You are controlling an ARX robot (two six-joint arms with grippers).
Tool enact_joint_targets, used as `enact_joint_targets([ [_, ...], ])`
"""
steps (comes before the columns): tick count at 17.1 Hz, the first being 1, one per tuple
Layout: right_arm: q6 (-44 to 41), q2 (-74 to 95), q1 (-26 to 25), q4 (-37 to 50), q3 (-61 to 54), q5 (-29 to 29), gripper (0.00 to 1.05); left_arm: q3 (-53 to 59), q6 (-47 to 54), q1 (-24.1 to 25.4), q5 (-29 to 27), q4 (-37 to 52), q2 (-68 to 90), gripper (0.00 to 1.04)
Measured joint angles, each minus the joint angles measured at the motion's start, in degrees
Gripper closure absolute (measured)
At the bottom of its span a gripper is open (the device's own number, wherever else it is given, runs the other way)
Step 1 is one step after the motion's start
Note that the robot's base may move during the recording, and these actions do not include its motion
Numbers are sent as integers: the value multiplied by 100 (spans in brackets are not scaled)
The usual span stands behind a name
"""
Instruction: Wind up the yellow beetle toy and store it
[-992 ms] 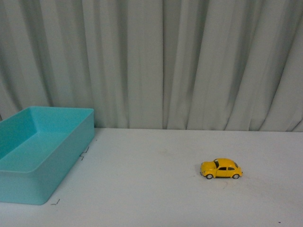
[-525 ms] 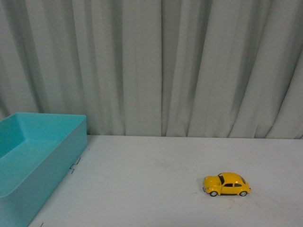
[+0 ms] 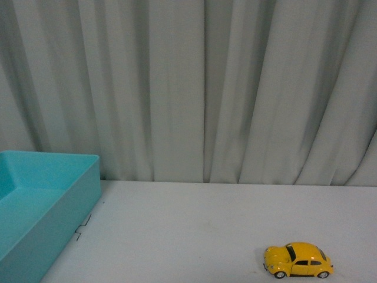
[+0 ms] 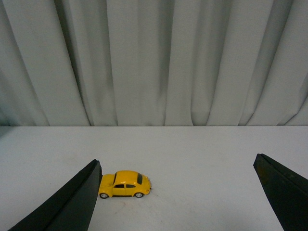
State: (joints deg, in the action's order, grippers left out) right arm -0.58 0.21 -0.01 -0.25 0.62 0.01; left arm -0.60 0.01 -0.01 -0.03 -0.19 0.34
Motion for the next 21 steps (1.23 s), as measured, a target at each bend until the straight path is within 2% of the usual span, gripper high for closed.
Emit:
enact_joint_targets([
  [17,0,2,0,2,0,0,7,0,0,0,0,-2,0,7],
  [18,131,72,-131,-315,79,-378,7,0,0,0,-2,-2,0,7],
  [19,481,787,-918,-247,192,-1569,7,0,0,0,17,2,0,7],
  [20,619,1556,-1698,455,203,-2321,7,0,0,0,0,0,0,7],
  [21,625,2667,-2406,1565,337,-3064,7,0,0,0,-2,0,0,7],
])
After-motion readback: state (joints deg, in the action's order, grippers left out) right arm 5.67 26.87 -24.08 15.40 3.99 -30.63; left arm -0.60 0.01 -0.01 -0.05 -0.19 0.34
